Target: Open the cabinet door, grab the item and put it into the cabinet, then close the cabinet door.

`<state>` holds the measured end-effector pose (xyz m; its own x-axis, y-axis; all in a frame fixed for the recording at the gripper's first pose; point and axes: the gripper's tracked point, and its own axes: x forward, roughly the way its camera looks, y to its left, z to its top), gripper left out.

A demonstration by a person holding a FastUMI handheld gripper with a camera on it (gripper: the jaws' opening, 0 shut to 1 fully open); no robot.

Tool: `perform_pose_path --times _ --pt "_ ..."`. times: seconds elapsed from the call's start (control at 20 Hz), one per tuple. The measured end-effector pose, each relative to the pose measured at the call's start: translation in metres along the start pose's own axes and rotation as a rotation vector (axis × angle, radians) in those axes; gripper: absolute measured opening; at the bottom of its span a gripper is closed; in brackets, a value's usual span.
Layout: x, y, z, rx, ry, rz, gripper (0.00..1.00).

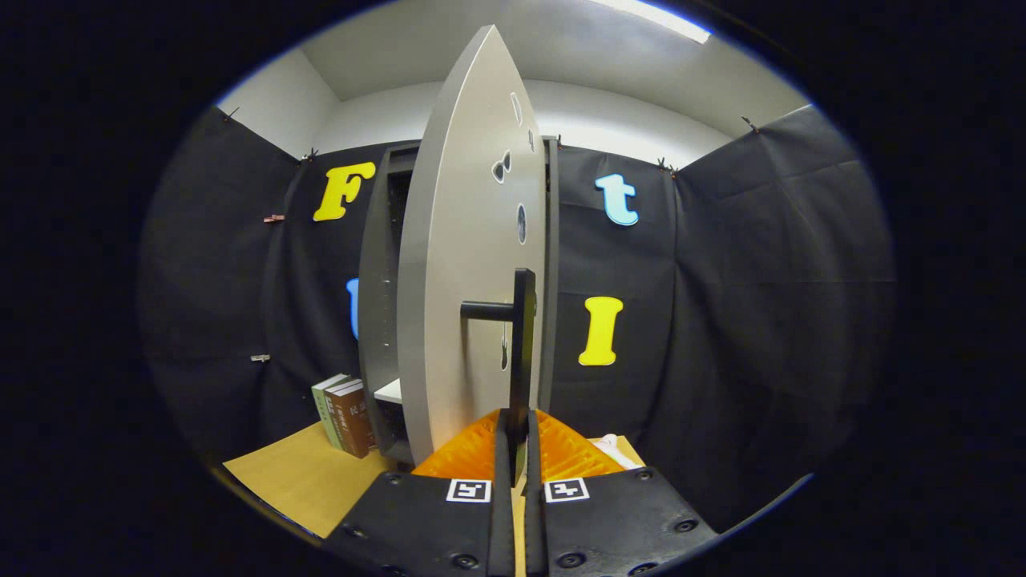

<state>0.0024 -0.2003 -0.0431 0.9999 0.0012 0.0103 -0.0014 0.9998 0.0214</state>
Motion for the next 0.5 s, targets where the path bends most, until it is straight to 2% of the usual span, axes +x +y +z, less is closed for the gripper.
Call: perform_pose_path --times 0.15,0.25,0.5 --pt "-0.005 -0.033 0.001 0.013 0.001 -0.058 0.07" --pt "-0.007 -0.042 -0.001 0.066 0.01 -0.051 0.05" --pt "-0.012 -0.052 -0.004 0.068 -0.001 -0.064 0.05"
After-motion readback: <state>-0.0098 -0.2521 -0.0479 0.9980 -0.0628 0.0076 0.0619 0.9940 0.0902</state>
